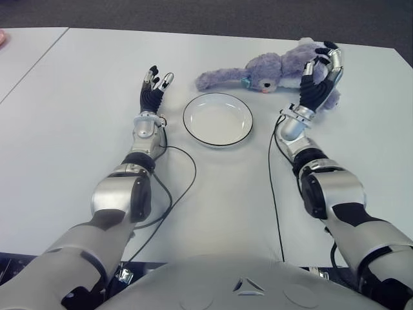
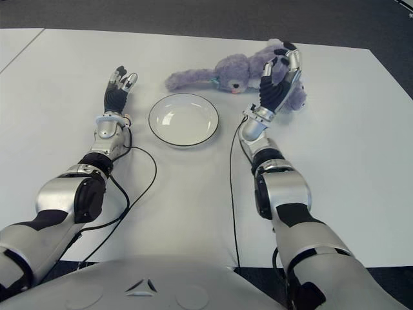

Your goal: Put the doll into the plate.

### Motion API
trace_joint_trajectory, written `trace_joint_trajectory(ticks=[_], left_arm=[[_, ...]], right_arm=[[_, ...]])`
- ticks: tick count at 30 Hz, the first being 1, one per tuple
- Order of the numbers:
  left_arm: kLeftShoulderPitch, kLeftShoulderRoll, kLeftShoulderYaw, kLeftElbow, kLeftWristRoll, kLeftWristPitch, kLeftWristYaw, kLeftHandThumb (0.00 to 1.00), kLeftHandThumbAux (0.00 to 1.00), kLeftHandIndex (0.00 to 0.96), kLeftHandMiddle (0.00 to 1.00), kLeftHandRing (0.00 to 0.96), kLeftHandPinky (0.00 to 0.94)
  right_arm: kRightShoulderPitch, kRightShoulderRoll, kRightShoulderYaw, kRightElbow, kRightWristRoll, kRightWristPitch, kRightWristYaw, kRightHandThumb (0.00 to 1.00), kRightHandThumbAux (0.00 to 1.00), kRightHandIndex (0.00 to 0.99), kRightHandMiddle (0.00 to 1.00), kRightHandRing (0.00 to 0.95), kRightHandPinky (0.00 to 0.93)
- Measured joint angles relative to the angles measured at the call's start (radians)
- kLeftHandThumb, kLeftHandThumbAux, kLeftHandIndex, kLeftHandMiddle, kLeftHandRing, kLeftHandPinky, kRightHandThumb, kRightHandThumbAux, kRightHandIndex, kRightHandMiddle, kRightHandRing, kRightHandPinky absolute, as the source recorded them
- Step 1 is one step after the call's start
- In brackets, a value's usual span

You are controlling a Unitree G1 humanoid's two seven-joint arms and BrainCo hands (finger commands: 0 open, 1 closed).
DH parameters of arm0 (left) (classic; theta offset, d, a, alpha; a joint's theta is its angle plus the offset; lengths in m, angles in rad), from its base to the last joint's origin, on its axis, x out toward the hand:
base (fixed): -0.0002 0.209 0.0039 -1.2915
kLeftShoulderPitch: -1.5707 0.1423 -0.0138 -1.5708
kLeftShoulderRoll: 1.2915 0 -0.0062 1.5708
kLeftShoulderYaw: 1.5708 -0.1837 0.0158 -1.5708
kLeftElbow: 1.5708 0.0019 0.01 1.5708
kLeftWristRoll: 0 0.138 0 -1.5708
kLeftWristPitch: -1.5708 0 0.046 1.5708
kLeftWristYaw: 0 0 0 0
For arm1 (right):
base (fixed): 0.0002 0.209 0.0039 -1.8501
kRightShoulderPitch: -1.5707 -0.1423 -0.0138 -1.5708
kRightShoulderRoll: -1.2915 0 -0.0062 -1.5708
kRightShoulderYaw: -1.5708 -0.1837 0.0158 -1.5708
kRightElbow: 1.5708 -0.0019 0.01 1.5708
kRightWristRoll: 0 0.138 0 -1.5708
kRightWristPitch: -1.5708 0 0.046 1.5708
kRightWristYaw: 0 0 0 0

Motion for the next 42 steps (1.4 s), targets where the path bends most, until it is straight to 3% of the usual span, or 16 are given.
trace_joint_trajectory(ticks=[16, 32, 42], left_arm=[[0.000, 0.002, 0.001, 0.000, 0.000, 0.000, 0.000, 0.000, 0.454, 0.028, 0.026, 0.034, 0.053], [0.000, 0.002, -0.001, 0.000, 0.001, 0.000, 0.000, 0.000, 0.444, 0.006, 0.013, 0.019, 0.031], [0.000, 0.002, 0.000, -0.001, 0.000, 0.000, -0.001, 0.000, 0.441, 0.007, 0.006, 0.005, 0.011]], right_arm=[[-0.070, -0.155, 0.104, 0.013, -0.070, 0.122, 0.059, 0.669, 0.733, 0.404, 0.236, 0.260, 0.297], [-0.081, -0.207, 0.119, 0.024, -0.063, 0.275, 0.193, 0.673, 0.731, 0.403, 0.153, 0.177, 0.226], [-0.080, -0.229, 0.129, 0.031, -0.065, 0.359, 0.273, 0.670, 0.733, 0.406, 0.139, 0.115, 0.134]])
